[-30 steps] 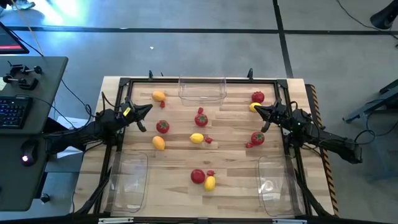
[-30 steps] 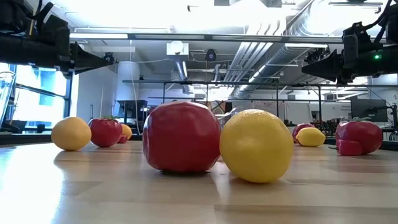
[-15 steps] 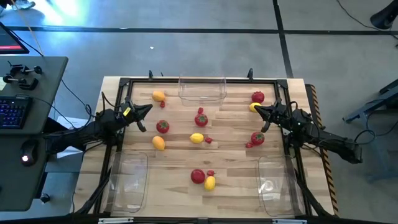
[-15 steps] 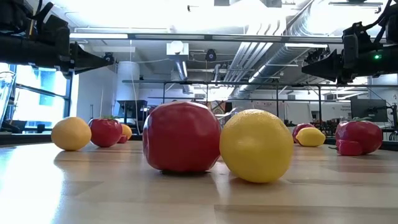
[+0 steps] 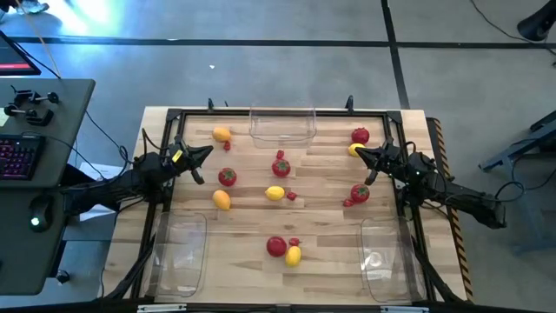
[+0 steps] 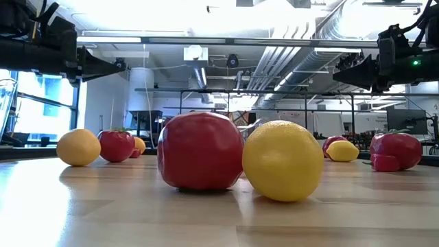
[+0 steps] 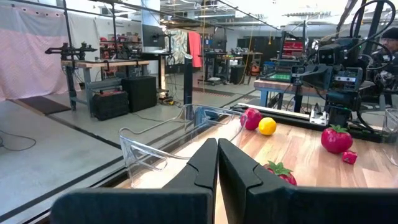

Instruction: Sort produce into baskets

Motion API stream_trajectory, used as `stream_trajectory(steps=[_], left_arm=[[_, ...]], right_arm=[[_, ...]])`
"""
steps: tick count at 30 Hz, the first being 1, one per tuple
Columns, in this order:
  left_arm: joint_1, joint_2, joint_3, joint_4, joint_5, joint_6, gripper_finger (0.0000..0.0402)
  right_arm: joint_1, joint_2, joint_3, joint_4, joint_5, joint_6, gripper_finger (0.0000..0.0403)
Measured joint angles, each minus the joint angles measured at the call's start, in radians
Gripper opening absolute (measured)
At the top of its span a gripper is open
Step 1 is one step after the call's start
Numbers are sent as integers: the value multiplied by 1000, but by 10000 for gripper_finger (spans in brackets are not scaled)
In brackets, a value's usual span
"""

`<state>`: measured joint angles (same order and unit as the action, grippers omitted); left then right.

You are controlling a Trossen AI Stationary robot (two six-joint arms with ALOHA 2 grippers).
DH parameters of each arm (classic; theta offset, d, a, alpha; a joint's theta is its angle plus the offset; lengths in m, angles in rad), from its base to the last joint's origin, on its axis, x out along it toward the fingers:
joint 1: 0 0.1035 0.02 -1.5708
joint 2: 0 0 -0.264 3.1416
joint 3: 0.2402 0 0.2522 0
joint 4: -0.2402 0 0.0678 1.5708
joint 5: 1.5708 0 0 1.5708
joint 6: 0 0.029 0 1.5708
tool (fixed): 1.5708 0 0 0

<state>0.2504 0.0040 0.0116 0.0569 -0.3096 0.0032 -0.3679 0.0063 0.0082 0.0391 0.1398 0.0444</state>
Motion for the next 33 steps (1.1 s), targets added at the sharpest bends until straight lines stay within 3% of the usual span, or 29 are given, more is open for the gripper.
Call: stream_trajectory(steps=[27,33], left_arm=[[-1,0,0,0,0,-1,0],[-1,0,0,0,0,0,0]], right_arm=[[0,0,0,2,0,48,0],[0,0,1,70,18,38,0]])
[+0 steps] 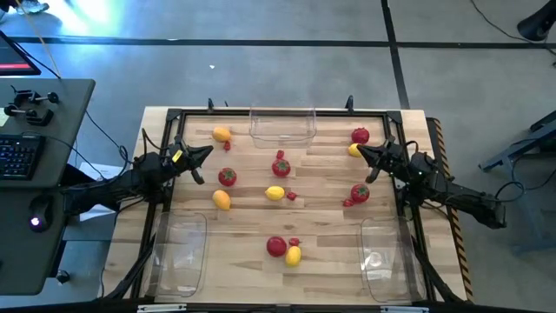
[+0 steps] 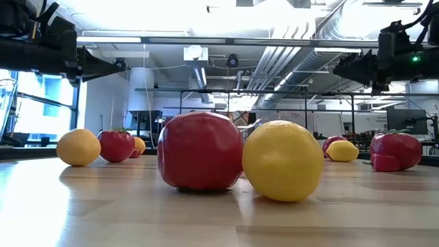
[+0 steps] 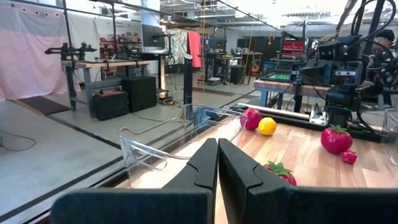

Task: Sort produce into baskets
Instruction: Put the red chili pepper into the top center transparent bin

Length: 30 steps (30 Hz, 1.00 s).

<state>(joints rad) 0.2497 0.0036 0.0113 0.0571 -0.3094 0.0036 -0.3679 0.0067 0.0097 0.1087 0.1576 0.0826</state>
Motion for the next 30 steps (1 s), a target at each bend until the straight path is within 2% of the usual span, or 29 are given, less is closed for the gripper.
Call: stream_trajectory(steps=[5,10,16,23,27,30], left_arm=[[1,1,0,20,-21,46,0],[1,1,0,24,-43,60,0],[1,1,0,41,-42,64,0],[1,4,0,107,-16,135,0],[1,5,0,122,-3,131,0],[1,5,0,125,44,127,0]], right_arm=[[0,32,41,-15,14,19,1],[0,153,113,-74,129,23,23],[0,371,238,-186,215,57,87],[-11,657,443,-407,315,189,163],[-48,815,557,-508,316,225,199],[-73,916,630,-547,254,172,224]])
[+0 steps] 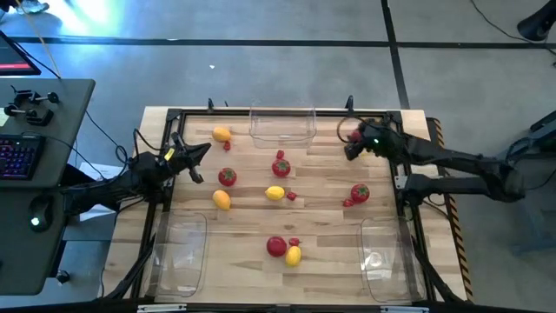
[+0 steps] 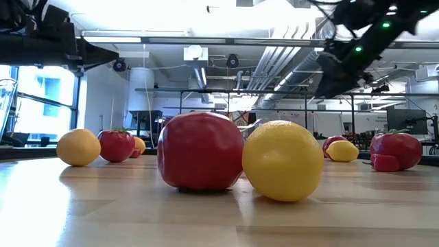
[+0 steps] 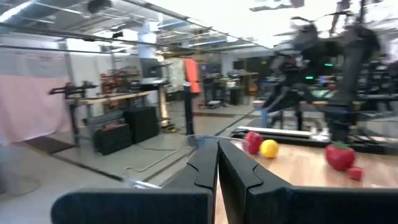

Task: Sort produce into baskets
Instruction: Put the red chili pepper into the top center transparent bin

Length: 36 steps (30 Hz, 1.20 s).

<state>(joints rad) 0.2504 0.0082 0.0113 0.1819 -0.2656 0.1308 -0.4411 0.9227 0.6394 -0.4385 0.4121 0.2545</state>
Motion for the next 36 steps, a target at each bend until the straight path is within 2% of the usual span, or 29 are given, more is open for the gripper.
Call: stream_trajectory(steps=[4,14,19,23,28,32,36], left_arm=[[0,0,0,-2,86,-7,0],[0,48,0,-3,173,-4,0],[0,92,0,-4,203,-24,0],[0,123,0,-5,202,-24,0],[0,151,0,-4,202,-21,0],[0,157,0,11,202,32,0],[0,157,0,69,201,97,0]], right_arm=[[-19,102,100,-90,-122,-111,245],[-19,319,273,-334,-166,-271,248],[-4,391,321,-401,-368,-257,248],[66,411,335,-448,-442,-200,248],[205,413,330,-475,-498,-77,248],[341,413,330,-510,-489,14,248],[461,424,329,-526,-431,88,248]])
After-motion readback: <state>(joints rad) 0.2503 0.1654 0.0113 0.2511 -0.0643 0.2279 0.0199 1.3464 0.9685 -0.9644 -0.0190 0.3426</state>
